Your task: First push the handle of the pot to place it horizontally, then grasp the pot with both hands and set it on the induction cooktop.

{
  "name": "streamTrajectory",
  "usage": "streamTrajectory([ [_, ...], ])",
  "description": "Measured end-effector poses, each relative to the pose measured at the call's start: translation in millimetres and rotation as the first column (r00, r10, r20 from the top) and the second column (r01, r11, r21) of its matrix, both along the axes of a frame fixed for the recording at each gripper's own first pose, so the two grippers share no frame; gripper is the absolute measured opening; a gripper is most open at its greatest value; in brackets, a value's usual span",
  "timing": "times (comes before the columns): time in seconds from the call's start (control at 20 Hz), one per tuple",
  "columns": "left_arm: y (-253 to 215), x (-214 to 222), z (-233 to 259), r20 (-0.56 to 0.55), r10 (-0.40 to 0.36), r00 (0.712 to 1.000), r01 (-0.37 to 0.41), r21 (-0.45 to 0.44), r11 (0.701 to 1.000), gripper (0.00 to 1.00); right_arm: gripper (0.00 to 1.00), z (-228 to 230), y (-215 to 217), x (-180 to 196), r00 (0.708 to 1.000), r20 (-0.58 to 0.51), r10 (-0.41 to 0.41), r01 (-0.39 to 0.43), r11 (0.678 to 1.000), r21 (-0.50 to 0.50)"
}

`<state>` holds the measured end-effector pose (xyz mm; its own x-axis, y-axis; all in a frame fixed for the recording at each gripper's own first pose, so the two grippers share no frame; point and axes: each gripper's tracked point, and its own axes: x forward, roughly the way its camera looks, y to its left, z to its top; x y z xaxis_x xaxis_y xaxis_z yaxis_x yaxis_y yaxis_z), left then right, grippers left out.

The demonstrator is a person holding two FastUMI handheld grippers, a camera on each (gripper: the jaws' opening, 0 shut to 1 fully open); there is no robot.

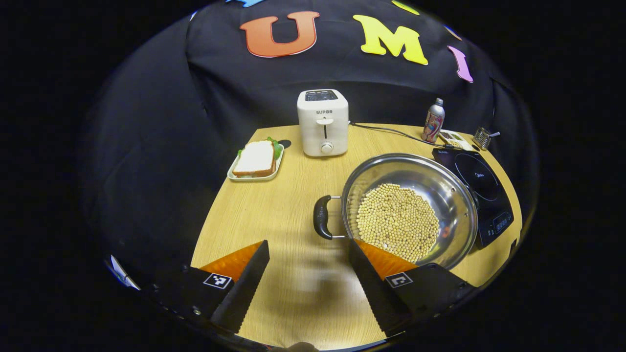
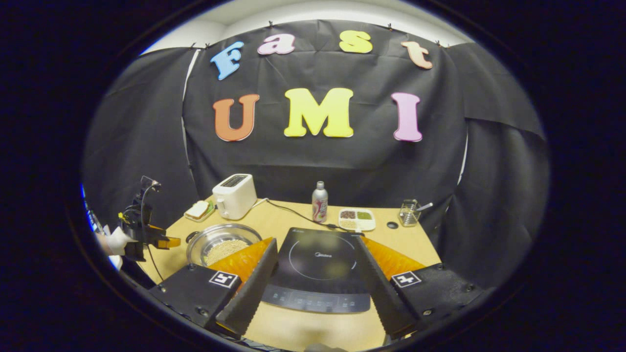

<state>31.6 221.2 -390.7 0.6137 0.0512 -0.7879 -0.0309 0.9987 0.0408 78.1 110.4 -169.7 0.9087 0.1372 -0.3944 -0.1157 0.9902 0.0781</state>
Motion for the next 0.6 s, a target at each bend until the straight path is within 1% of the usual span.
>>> streamTrajectory([
  [0.05, -1.8, 5.4, 1.1, 0.008, 0.000, 1.000, 0.000, 0.001, 1.000, 0.98, 0.96, -9.8, 9.7, 6.4, 0.999, -0.026, 0.019, -0.019, 1.000, 0.004],
  [0.1, -4.0, 11.3, 1.3, 0.012, -0.002, 1.000, 0.002, 0.000, 1.000, 0.98, 0.99, -19.7, 20.1, 12.5, 0.998, -0.052, 0.039, -0.039, 0.999, 0.013],
  [0.15, -6.5, 17.0, 0.2, 0.017, -0.005, 1.000, 0.005, -0.003, 1.000, 0.98, 0.96, -29.9, 30.7, 19.6, 0.995, -0.076, 0.061, -0.059, 0.998, 0.030],
  [0.2, -9.2, 22.6, -0.8, 0.020, -0.010, 1.000, 0.010, -0.004, 1.000, 0.98, 0.98, -40.0, 42.4, 26.3, 0.992, -0.103, 0.078, -0.074, 0.996, 0.045],
  [0.3, -12.4, 34.0, -4.1, 0.021, -0.027, 0.999, 0.027, 0.002, 1.000, 0.98, 0.96, -62.9, 61.9, 42.5, 0.982, -0.157, 0.104, -0.094, 0.993, 0.069],
  [0.35, -12.8, 38.8, -8.3, 0.015, -0.036, 0.999, 0.036, 0.012, 0.999, 0.98, 0.99, -74.4, 71.3, 50.7, 0.976, -0.185, 0.118, -0.104, 0.991, 0.081],
  [0.4, -11.8, 43.6, -13.0, 0.011, -0.038, 0.999, 0.038, 0.023, 0.999, 0.98, 0.96, -86.2, 78.3, 58.7, 0.969, -0.211, 0.127, -0.109, 0.990, 0.092],
  [0.6, -15.8, 56.6, -30.2, -0.031, -0.029, 0.999, 0.029, 0.022, 0.999, 0.98, 0.96, -133.4, 108.6, 80.5, 0.929, -0.337, 0.154, -0.111, 0.983, 0.143],
])
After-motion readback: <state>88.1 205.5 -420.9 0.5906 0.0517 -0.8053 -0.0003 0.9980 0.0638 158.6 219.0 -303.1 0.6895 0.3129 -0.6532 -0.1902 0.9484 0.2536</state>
